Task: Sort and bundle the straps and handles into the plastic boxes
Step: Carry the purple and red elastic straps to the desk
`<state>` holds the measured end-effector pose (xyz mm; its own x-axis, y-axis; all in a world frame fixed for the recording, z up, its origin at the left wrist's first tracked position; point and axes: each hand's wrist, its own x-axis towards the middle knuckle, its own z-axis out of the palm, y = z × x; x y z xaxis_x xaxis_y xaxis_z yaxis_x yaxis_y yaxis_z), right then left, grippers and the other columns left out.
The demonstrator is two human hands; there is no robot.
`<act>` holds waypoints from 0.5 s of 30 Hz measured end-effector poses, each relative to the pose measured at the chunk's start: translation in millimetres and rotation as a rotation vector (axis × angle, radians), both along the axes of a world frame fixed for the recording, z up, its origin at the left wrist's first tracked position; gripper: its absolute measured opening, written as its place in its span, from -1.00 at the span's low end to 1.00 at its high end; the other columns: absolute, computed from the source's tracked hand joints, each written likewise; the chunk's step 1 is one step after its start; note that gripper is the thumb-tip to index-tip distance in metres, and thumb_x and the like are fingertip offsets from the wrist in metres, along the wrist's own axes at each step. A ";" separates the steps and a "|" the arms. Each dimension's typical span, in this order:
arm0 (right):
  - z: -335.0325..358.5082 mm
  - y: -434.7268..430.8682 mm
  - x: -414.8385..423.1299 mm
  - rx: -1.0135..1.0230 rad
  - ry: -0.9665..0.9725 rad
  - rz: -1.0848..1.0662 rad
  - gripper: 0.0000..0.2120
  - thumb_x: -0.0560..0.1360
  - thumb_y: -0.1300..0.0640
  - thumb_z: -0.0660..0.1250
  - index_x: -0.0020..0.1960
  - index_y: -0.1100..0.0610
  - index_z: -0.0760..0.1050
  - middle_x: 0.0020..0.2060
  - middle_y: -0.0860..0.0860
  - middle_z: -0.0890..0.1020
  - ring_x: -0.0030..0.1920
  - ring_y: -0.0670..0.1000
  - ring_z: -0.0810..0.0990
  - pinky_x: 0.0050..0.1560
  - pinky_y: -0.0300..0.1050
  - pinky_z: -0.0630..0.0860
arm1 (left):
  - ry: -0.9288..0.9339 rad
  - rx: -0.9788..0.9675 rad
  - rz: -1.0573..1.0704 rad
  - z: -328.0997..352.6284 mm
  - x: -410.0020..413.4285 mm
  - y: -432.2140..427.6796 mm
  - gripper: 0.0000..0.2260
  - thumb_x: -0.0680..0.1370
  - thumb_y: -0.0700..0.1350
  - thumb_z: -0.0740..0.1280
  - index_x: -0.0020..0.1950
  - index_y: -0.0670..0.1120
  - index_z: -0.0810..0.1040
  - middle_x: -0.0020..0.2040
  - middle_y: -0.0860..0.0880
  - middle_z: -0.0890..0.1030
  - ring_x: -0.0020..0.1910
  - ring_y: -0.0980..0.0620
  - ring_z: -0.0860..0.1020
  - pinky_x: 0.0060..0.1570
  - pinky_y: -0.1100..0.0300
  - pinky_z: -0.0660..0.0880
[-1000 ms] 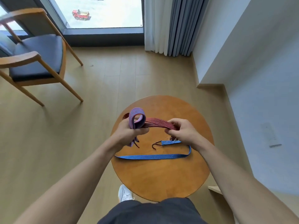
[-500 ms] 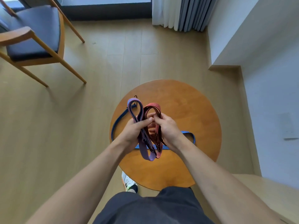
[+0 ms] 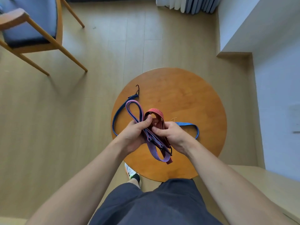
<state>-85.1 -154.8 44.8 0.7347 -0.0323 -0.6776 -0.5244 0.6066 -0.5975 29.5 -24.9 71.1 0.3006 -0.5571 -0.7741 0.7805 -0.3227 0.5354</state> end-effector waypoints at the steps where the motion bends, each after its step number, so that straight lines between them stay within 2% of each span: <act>1: -0.8 1.5 -3.2 0.033 0.014 -0.047 -0.81 0.55 0.16 0.45 0.09 0.26 0.66 -0.02 0.20 0.72 -0.03 0.12 0.71 -0.01 -0.07 0.62 | -0.005 -0.010 -0.025 1.1 -1.5 1.7 -0.56 0.59 0.03 0.40 0.29 -0.30 0.61 0.21 -0.30 0.68 0.12 -0.26 0.69 0.07 -0.19 0.64; 4: 0.4 7.7 -8.9 0.032 0.028 -0.156 -0.80 0.63 0.12 0.34 0.10 0.24 0.65 -0.13 0.14 0.71 -0.10 0.12 0.69 -0.11 -0.11 0.63 | -0.022 -0.016 -0.080 5.5 -1.9 6.3 -0.55 0.62 0.05 0.38 0.31 -0.29 0.61 0.18 -0.24 0.67 0.01 -0.19 0.66 0.16 -0.23 0.62; 7: 11.0 11.8 -19.0 -0.118 0.087 -0.269 -0.75 0.69 0.09 0.22 0.00 0.23 0.57 -0.29 0.07 0.65 -0.24 0.09 0.67 -0.22 -0.12 0.61 | -0.067 0.034 -0.070 13.2 0.3 13.9 -0.57 0.63 0.04 0.38 0.21 -0.34 0.61 0.19 -0.27 0.69 0.15 -0.26 0.68 0.26 -0.38 0.54; 9: 21.1 15.3 -29.6 -0.223 0.122 -0.338 -0.73 0.70 0.06 0.20 -0.04 0.22 0.51 -0.32 0.06 0.62 -0.32 0.05 0.62 -0.22 -0.08 0.59 | -0.147 0.070 -0.121 19.3 1.1 19.8 -0.63 0.63 0.04 0.39 0.11 -0.30 0.63 0.12 -0.24 0.73 0.14 -0.25 0.71 0.24 -0.36 0.56; 12: 38.1 24.2 -52.7 -0.236 0.114 -0.532 -0.78 0.69 0.05 0.23 0.01 0.20 0.46 -0.34 0.04 0.53 -0.38 0.02 0.51 -0.29 -0.05 0.53 | -0.233 0.076 -0.210 27.3 -2.7 27.4 -0.67 0.61 0.07 0.44 -0.07 -0.21 0.59 -0.17 -0.16 0.69 -0.10 -0.19 0.73 0.13 -0.23 0.63; 15: 57.6 41.3 -88.2 -0.372 0.119 -0.633 -0.84 0.61 0.06 0.38 -0.01 0.15 0.49 -0.36 -0.01 0.44 -0.38 -0.04 0.42 -0.36 -0.10 0.49 | -0.285 0.046 -0.305 38.1 -17.1 30.6 -0.66 0.58 0.07 0.47 -0.15 -0.17 0.51 -0.35 -0.09 0.55 -0.35 -0.15 0.61 -0.20 -0.03 0.65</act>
